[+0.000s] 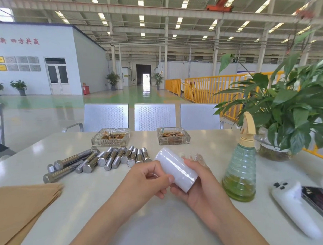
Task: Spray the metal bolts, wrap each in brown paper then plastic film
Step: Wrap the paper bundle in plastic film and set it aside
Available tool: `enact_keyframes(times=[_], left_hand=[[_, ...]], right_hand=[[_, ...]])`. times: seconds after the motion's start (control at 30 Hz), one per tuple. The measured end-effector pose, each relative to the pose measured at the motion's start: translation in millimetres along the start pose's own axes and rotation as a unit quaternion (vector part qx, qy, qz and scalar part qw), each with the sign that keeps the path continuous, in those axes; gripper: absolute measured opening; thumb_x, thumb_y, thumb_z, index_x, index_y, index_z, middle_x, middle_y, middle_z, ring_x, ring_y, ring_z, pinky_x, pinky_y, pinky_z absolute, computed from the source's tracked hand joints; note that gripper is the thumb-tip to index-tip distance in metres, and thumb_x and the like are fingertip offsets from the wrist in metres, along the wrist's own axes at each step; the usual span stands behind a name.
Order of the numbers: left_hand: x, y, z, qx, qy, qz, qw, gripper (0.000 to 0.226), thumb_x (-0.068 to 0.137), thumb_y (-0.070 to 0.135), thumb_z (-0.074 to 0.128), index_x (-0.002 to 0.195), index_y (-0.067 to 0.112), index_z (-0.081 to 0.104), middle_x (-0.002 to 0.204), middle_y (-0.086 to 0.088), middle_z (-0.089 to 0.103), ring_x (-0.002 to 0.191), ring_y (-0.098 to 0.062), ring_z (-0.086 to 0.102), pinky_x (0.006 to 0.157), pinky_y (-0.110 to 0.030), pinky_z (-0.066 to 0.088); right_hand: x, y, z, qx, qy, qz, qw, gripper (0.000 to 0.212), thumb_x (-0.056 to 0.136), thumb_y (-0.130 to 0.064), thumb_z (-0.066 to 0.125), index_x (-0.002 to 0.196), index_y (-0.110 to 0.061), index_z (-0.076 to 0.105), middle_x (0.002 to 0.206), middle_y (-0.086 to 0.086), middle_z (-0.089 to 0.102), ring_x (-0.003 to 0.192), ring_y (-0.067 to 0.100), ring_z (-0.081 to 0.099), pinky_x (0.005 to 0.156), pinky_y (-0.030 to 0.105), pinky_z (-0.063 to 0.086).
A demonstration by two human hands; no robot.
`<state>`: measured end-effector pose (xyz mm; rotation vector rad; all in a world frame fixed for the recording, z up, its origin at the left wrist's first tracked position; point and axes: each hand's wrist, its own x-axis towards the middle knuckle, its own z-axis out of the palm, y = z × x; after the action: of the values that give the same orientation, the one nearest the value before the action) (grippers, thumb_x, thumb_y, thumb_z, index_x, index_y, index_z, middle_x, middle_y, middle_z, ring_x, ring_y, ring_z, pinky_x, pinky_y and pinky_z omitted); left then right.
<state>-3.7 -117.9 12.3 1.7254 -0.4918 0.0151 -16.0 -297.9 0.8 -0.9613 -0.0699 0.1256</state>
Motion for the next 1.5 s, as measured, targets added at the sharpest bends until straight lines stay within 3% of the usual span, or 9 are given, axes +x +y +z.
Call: enact_keyframes(times=[0.27, 0.43, 0.53, 0.67, 0.83, 0.93, 1.17, 1.37, 1.5], left_hand=[[1, 0, -4, 0.006, -0.029, -0.012, 0.999, 0.027, 0.090, 0.006, 0.072, 0.067, 0.015, 0.063, 0.070, -0.012, 0.068, 0.069, -0.018, 0.064, 0.071, -0.028, 0.058], [-2, 4, -3, -0.014, -0.008, -0.027, 0.999, 0.009, 0.089, 0.007, 0.076, 0.085, 0.012, 0.069, 0.081, -0.005, 0.073, 0.073, -0.016, 0.067, 0.069, -0.028, 0.058], [-1, 5, 2, -0.042, 0.040, -0.031, 0.998, 0.013, 0.083, 0.018, 0.084, 0.086, 0.014, 0.072, 0.091, -0.010, 0.076, 0.087, -0.022, 0.074, 0.070, -0.030, 0.060], [1, 2, 11, -0.129, 0.070, -0.109, 0.983, 0.042, 0.076, 0.049, 0.080, 0.084, 0.009, 0.072, 0.083, -0.004, 0.074, 0.081, -0.019, 0.073, 0.067, -0.033, 0.061], [2, 5, 2, -0.212, 0.049, -0.093, 0.972, 0.025, 0.077, 0.034, 0.082, 0.079, 0.013, 0.070, 0.089, -0.015, 0.073, 0.084, -0.023, 0.074, 0.069, -0.029, 0.060], [0, 2, 0, -0.175, 0.051, -0.083, 0.980, 0.020, 0.079, 0.021, 0.085, 0.076, 0.012, 0.068, 0.080, -0.016, 0.070, 0.076, -0.021, 0.071, 0.069, -0.028, 0.059], [-3, 6, 0, -0.005, 0.051, 0.011, 0.999, 0.022, 0.092, 0.002, 0.064, 0.087, 0.020, 0.076, 0.072, -0.002, 0.062, 0.062, -0.017, 0.064, 0.057, -0.032, 0.056], [-5, -4, -2, 0.234, 0.092, 0.042, 0.967, 0.030, 0.091, 0.013, 0.060, 0.093, 0.042, 0.069, 0.075, 0.008, 0.067, 0.051, -0.012, 0.066, 0.053, -0.032, 0.055], [-5, -4, -3, 0.287, 0.137, 0.036, 0.947, 0.007, 0.085, 0.044, 0.060, 0.091, 0.041, 0.065, 0.065, 0.012, 0.067, 0.049, -0.005, 0.059, 0.056, -0.030, 0.054]], right_hand=[[-1, -3, -3, 0.035, 0.006, 0.030, 0.999, 0.030, 0.092, -0.028, 0.068, 0.116, -0.009, 0.067, 0.106, 0.022, 0.072, 0.083, 0.033, 0.068, 0.062, 0.035, 0.059], [6, 2, -3, -0.016, 0.005, -0.061, 0.998, 0.049, 0.084, -0.024, 0.073, 0.129, -0.009, 0.063, 0.119, 0.014, 0.074, 0.100, 0.032, 0.072, 0.092, 0.048, 0.059], [6, 4, 0, -0.049, -0.001, -0.118, 0.992, 0.046, 0.082, -0.023, 0.080, 0.126, -0.016, 0.066, 0.119, 0.010, 0.074, 0.106, 0.031, 0.073, 0.090, 0.045, 0.060], [3, 10, 3, -0.172, 0.049, -0.185, 0.966, 0.042, 0.081, -0.041, 0.075, 0.122, -0.037, 0.068, 0.119, 0.004, 0.074, 0.107, 0.030, 0.072, 0.099, 0.051, 0.056], [5, 8, 2, -0.109, -0.009, -0.170, 0.979, 0.044, 0.085, -0.034, 0.074, 0.127, -0.029, 0.066, 0.129, 0.009, 0.070, 0.111, 0.031, 0.071, 0.095, 0.045, 0.058], [6, 3, 2, -0.048, -0.048, -0.137, 0.988, 0.044, 0.087, -0.027, 0.075, 0.130, -0.021, 0.064, 0.130, 0.016, 0.069, 0.108, 0.034, 0.071, 0.095, 0.045, 0.058], [6, 4, 1, -0.079, -0.007, -0.151, 0.985, 0.040, 0.086, -0.030, 0.070, 0.126, -0.025, 0.067, 0.130, 0.010, 0.070, 0.114, 0.037, 0.069, 0.104, 0.056, 0.052], [11, 11, -5, -0.029, 0.038, -0.096, 0.994, 0.031, 0.089, -0.023, 0.071, 0.120, -0.022, 0.070, 0.114, 0.007, 0.076, 0.098, 0.031, 0.074, 0.079, 0.041, 0.061], [13, 12, -4, -0.040, 0.058, -0.148, 0.987, 0.033, 0.085, -0.024, 0.072, 0.118, -0.025, 0.071, 0.125, 0.012, 0.070, 0.103, 0.033, 0.071, 0.094, 0.056, 0.058]])
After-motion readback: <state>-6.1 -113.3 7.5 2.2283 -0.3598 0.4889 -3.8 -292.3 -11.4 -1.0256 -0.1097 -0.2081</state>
